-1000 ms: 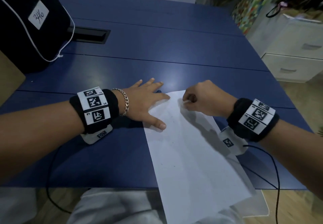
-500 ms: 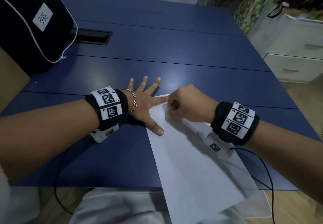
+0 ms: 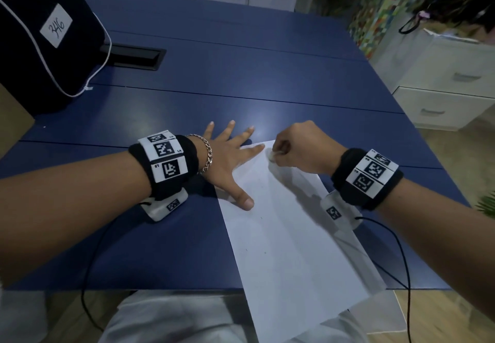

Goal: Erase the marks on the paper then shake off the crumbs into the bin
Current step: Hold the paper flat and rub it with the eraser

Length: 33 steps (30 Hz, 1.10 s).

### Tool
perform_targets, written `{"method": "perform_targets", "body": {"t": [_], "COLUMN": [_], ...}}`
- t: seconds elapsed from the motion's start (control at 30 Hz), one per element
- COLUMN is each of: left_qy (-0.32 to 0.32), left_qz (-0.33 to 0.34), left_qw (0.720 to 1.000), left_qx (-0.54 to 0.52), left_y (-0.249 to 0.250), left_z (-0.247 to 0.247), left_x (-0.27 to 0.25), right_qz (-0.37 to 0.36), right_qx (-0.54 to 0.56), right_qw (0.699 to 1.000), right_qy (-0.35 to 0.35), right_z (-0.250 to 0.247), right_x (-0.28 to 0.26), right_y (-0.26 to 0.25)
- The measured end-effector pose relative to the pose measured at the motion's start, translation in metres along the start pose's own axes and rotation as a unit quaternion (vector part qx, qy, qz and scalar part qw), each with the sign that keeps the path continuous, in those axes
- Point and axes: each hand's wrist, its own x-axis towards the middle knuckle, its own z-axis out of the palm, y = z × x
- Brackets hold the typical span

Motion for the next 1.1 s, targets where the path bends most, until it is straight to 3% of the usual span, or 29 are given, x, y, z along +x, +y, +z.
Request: {"method": "perform_targets", "body": {"t": [0.17, 0.33, 0.47, 0.53, 0.67, 0.8, 0.87, 0.97, 1.1], "left_qy": [0.003, -0.006, -0.026, -0.028, -0.024, -0.037, -0.035, -0.030, -0.011], "left_qz": [0.005, -0.012, -0.031, -0.036, -0.042, -0.045, -0.044, -0.042, -0.043], "left_qw": [1.000, 0.999, 0.998, 0.997, 0.997, 0.997, 0.997, 0.998, 0.999], "left_qx": [-0.025, -0.044, -0.052, -0.055, -0.055, -0.049, -0.049, -0.046, -0.028], "left_y": [0.004, 0.003, 0.003, 0.004, 0.004, 0.005, 0.006, 0.006, 0.006], "left_z": [0.009, 0.011, 0.008, 0.008, 0.009, 0.006, 0.006, 0.007, 0.013], "left_x": [0.006, 0.007, 0.005, 0.005, 0.006, 0.004, 0.003, 0.001, -0.004], "right_qz": [-0.004, -0.102, -0.031, -0.039, -0.111, -0.018, -0.028, -0.077, -0.015], "right_qx": [-0.004, -0.056, -0.056, -0.056, -0.067, -0.054, -0.046, -0.048, -0.058], "right_qw": [1.000, 0.991, 0.998, 0.998, 0.987, 0.998, 0.998, 0.992, 0.996], "right_qy": [0.000, -0.071, -0.020, -0.017, -0.094, -0.033, -0.032, -0.085, -0.069], "right_z": [0.001, 0.005, -0.007, -0.005, -0.001, -0.013, -0.010, -0.005, -0.015], "right_x": [-0.005, -0.019, -0.002, -0.004, -0.021, -0.004, -0.007, -0.027, -0.057], "right_y": [-0.009, -0.028, -0.012, -0.013, -0.033, -0.014, -0.017, -0.035, -0.019]}}
